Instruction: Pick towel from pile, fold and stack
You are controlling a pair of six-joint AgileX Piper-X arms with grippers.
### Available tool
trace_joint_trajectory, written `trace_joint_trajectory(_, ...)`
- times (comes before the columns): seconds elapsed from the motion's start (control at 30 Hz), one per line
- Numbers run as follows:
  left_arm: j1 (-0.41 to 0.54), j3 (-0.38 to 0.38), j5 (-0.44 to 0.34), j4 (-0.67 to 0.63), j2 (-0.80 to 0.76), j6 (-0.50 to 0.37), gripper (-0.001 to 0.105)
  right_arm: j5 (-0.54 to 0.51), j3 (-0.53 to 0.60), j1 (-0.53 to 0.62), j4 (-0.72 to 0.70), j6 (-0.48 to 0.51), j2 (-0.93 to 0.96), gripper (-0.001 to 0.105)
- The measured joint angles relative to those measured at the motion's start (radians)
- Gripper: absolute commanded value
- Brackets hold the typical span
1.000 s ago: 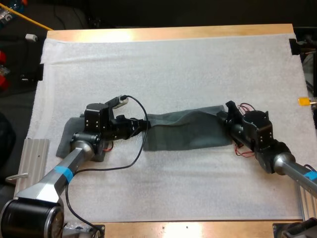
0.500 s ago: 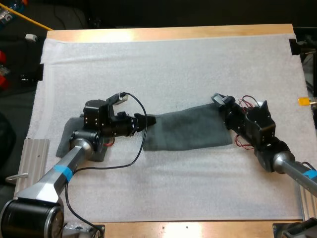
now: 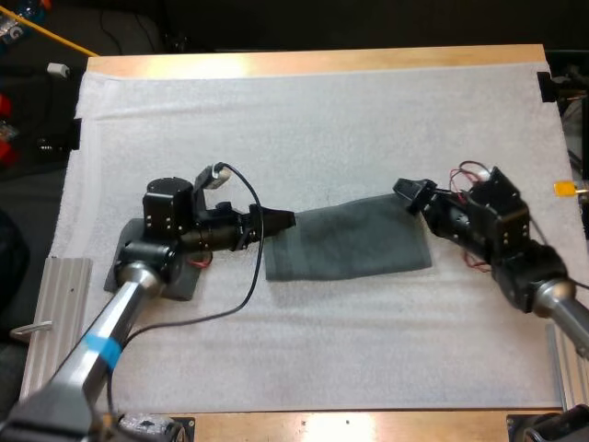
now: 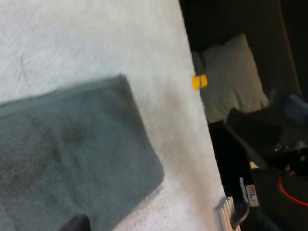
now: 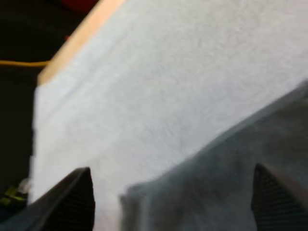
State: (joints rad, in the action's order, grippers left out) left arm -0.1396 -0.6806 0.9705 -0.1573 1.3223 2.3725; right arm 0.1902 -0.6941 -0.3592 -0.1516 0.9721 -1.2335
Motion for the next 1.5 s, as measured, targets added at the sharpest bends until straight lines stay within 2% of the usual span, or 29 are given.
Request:
trace_joint_trajectory(0.2,0.000,0.000,-0.082,-0.161,-0.181,-0.042,0.065,0.003,-0.092,0.066,-0.310,0.183,0.057,0.067)
trace_joint_trajectory(0.33,0.000,0.000,-0.138,-0.319,-0.303,-0.084,0.065,0.006,-0.167,0.114,-0.485,0.308,0.066,0.067)
trace_joint_trajectory(0.47,0.000,0.000,-0.176,-0.462,-0.429,-0.120,0.065,0.013,-0.234,0.160,-0.629,0.428,0.066,0.067)
trace_joint_trajectory(0.57,0.000,0.000,-0.179,-0.544,-0.515,-0.127,0.065,0.033,-0.266,0.193,-0.694,0.480,0.066,0.067)
trace_joint_trajectory(0.83,0.000,0.000,-0.257,-0.624,-0.652,-0.126,0.065,0.083,-0.270,0.261,-0.704,0.540,0.061,0.067)
trace_joint_trajectory(1.1,0.000,0.000,-0.262,-0.628,-0.648,-0.126,0.065,0.215,-0.271,0.316,-0.630,0.560,-0.081,0.067)
trace_joint_trajectory(1.27,0.000,0.000,-0.260,-0.653,-0.648,-0.126,0.065,0.315,-0.271,0.318,-0.576,0.561,-0.203,0.067)
trace_joint_trajectory(1.5,0.000,0.000,-0.241,-0.653,-0.648,-0.126,0.065,0.398,-0.271,0.318,-0.541,0.563,-0.354,0.067)
